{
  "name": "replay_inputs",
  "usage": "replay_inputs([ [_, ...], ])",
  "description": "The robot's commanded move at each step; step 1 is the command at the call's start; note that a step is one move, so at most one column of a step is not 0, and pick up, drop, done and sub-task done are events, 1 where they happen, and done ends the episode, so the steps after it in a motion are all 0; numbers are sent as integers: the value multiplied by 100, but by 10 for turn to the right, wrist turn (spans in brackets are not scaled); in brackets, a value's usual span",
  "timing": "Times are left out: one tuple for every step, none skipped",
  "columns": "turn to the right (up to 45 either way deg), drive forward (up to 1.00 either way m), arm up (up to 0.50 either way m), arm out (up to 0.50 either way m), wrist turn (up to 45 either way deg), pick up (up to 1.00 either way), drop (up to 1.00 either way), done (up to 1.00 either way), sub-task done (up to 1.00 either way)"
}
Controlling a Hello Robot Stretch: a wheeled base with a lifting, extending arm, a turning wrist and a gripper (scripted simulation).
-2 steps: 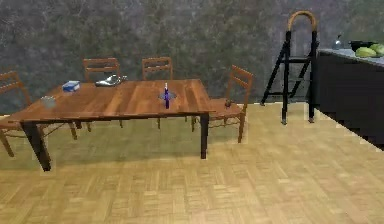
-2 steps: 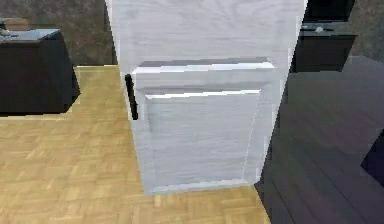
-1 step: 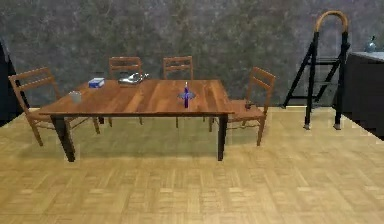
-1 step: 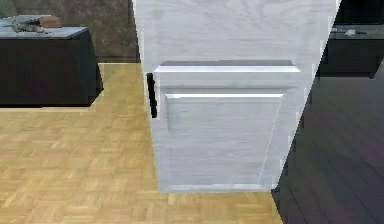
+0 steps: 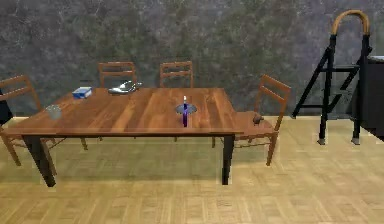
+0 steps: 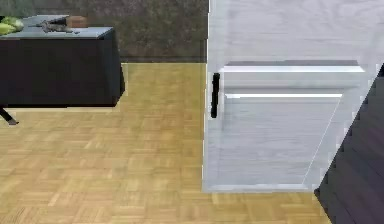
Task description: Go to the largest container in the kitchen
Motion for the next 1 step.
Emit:
replay_inputs([
  [-270, 0, 0, 0, 0, 0, 0, 0, 0],
])
